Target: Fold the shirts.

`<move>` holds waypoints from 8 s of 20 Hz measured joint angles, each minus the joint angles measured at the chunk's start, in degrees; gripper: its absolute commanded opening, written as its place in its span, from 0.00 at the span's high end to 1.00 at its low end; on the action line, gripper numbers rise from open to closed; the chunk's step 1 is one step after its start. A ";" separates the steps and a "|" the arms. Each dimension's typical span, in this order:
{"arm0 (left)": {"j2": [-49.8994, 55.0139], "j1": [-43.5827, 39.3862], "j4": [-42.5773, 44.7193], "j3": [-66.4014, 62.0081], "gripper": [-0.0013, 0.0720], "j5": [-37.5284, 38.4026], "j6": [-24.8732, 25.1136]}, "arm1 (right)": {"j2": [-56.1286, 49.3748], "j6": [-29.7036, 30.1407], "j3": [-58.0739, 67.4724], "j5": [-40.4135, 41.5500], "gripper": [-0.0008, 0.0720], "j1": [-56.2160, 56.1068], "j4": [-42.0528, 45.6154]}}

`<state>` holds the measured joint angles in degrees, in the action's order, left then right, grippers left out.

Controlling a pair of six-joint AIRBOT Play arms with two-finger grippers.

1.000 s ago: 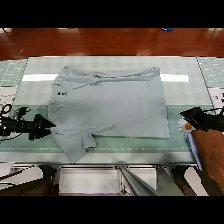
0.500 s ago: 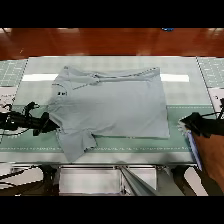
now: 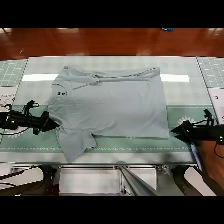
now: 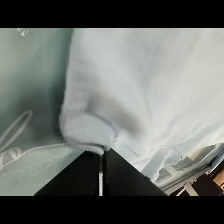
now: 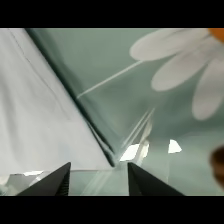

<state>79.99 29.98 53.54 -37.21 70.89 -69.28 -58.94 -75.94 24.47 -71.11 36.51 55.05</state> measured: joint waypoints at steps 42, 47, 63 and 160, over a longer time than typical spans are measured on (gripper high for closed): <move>-53.24 -12.04 17.38 -50.93 0.95 -3.87 -18.10 | 25.18 -8.94 73.35 -12.22 0.96 -19.93 19.56; -40.17 -12.68 7.82 -39.10 0.95 -4.07 -16.50 | 14.67 -5.29 61.55 -10.08 0.96 -19.93 14.93; 19.17 -21.92 -0.76 -51.41 0.95 -22.71 -20.22 | -48.43 2.93 77.68 2.47 0.96 -21.51 -1.79; -2.14 -11.61 -15.98 -17.03 0.95 -3.30 2.93 | -15.43 11.58 24.74 4.90 0.96 -15.58 -12.90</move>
<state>77.84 18.37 37.56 -54.24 67.59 -66.35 -74.37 -64.36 49.21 -66.22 20.93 42.15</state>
